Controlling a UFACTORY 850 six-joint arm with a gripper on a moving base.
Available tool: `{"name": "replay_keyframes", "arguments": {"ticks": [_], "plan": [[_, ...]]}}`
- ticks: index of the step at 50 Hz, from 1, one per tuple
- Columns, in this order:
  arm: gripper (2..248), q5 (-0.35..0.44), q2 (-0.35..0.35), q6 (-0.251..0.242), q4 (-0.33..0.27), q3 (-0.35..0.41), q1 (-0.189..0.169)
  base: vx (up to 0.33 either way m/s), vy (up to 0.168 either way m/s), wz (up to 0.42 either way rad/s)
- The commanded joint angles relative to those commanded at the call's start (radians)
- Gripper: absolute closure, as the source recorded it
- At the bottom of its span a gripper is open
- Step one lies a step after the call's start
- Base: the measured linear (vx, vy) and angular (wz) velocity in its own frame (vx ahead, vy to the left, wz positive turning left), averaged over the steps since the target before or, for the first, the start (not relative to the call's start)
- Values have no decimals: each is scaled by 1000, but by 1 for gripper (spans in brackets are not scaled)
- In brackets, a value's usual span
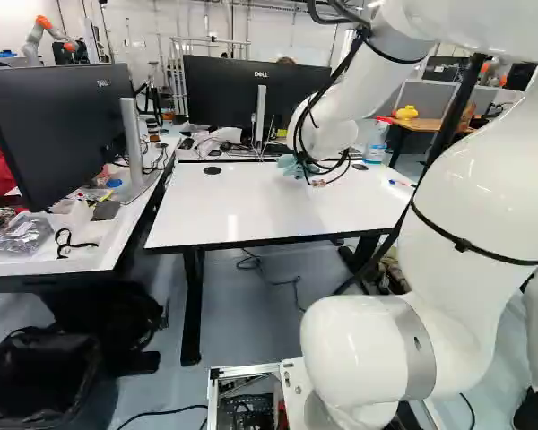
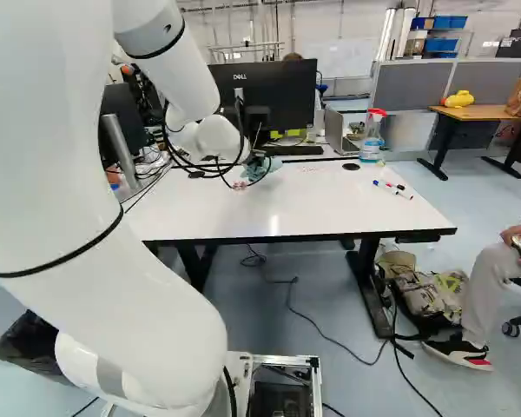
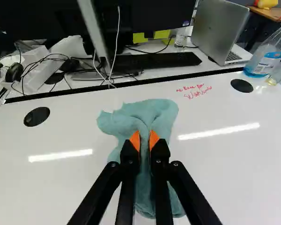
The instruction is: Clean the table with the green towel
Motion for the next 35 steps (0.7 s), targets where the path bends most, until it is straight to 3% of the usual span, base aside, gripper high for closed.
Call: {"name": "replay_keyframes", "arguments": {"ticks": [35], "plan": [[208,0,-151,0,0,-161,-77,0,0,0]]}}
